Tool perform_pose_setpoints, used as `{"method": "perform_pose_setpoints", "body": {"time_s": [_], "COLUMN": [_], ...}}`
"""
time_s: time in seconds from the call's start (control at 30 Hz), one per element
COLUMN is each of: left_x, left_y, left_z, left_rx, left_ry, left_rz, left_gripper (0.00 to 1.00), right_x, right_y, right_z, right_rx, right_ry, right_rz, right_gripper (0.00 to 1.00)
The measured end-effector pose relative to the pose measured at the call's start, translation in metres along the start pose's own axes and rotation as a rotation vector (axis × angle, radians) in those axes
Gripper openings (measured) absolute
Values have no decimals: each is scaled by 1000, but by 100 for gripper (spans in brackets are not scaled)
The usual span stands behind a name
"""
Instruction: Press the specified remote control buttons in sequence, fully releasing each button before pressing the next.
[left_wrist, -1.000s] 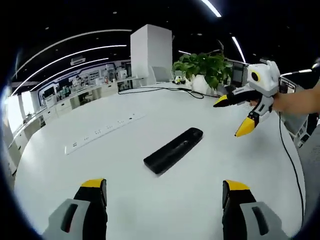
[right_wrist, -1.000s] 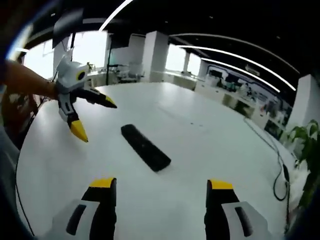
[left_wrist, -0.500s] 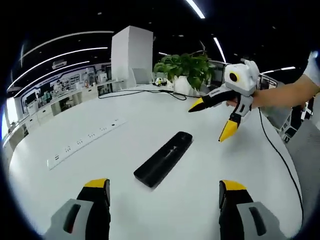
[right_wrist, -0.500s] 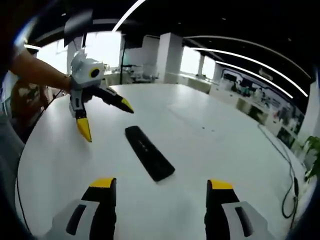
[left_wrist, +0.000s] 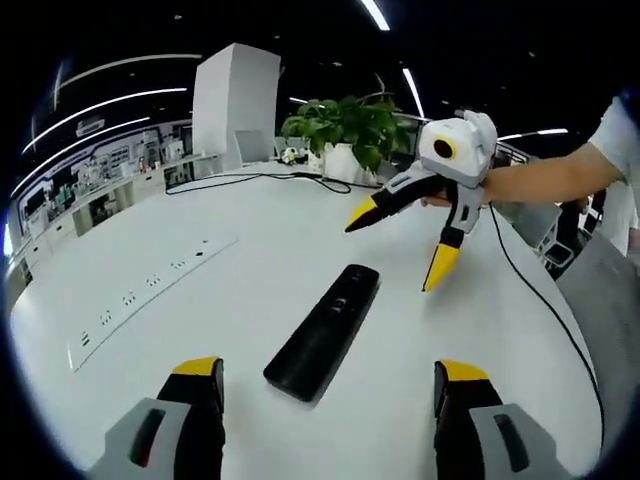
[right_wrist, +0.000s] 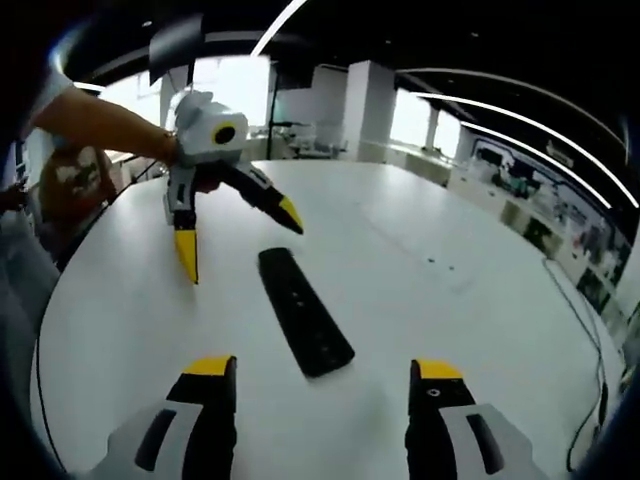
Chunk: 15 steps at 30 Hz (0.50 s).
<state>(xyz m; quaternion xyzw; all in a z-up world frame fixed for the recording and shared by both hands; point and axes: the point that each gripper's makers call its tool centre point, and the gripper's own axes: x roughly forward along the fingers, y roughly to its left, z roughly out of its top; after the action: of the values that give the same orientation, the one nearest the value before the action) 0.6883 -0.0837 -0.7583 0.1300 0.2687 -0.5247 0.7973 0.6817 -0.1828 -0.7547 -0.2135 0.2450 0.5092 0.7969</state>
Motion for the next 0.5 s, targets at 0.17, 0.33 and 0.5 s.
{"method": "perform_pose_setpoints", "body": {"time_s": [0.17, 0.33, 0.5], "left_x": [3, 6, 9], "left_y": [4, 12, 19], "left_z": [-1, -2, -7], "left_rx": [-6, 20, 30], "left_ry": [27, 36, 56], "left_rz": [-27, -41, -58], "left_gripper": [82, 76, 72], "right_x": [10, 15, 19], "right_y": [-4, -3, -4], "right_z": [3, 1, -1], "right_rx": [-30, -57, -72], "right_ry": [16, 42, 61], "right_rz": [37, 77, 94], "right_gripper": [66, 65, 64]}}
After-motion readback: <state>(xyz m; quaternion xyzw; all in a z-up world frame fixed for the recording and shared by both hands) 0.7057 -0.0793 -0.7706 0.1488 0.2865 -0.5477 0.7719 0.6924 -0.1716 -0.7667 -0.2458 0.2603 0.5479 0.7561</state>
